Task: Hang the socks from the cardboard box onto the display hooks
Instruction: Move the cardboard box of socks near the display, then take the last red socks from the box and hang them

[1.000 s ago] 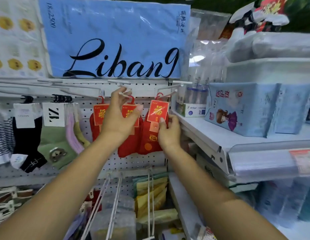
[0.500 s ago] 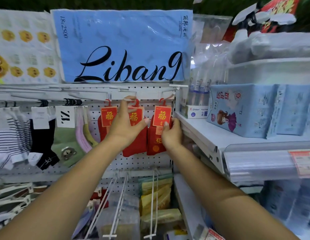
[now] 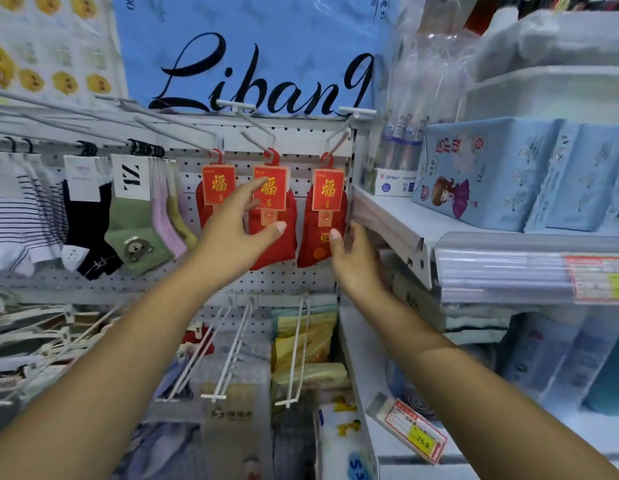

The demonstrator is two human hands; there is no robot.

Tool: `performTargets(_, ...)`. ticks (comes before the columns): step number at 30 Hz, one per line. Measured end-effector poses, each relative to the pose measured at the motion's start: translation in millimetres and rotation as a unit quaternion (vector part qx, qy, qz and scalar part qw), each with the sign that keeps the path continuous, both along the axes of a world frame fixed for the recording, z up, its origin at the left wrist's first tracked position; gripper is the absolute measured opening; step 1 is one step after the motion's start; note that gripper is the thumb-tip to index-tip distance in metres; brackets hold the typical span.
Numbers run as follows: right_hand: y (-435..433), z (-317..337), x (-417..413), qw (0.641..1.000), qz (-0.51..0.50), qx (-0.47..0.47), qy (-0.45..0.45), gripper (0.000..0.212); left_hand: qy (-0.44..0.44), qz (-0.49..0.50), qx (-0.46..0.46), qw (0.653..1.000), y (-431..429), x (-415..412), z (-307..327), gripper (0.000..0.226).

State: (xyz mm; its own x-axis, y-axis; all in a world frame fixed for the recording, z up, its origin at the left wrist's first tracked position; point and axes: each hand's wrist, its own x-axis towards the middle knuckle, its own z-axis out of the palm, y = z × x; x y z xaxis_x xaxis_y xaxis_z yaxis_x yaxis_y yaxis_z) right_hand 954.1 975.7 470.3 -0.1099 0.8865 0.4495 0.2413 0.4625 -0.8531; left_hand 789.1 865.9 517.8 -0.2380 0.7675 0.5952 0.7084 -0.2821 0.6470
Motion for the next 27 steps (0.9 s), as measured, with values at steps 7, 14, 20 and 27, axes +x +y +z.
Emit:
performTargets(7, -38, -21, 17, 0.996, 0.053, 0.037, -0.064, 0.052, 0.039, 0.04, -0.019, 0.998, -52, 9, -56, 0.062)
performTargets(14, -99, -51, 1, 0.977, 0.152, 0.039, -0.145, 0.056, 0.01, 0.106, -0.079, 0.991, -115, -14, -110, 0.058)
performTargets(20, -173, -72, -59, 0.933, 0.263, 0.08, -0.231, 0.057, -0.068, 0.183, -0.104, 0.975, -189, -52, -153, 0.054)
performTargets(27, -277, -122, -170, 0.87, 0.411, 0.077, -0.261, 0.056, -0.115, 0.304, -0.155, 0.933, -326, -132, -215, 0.054)
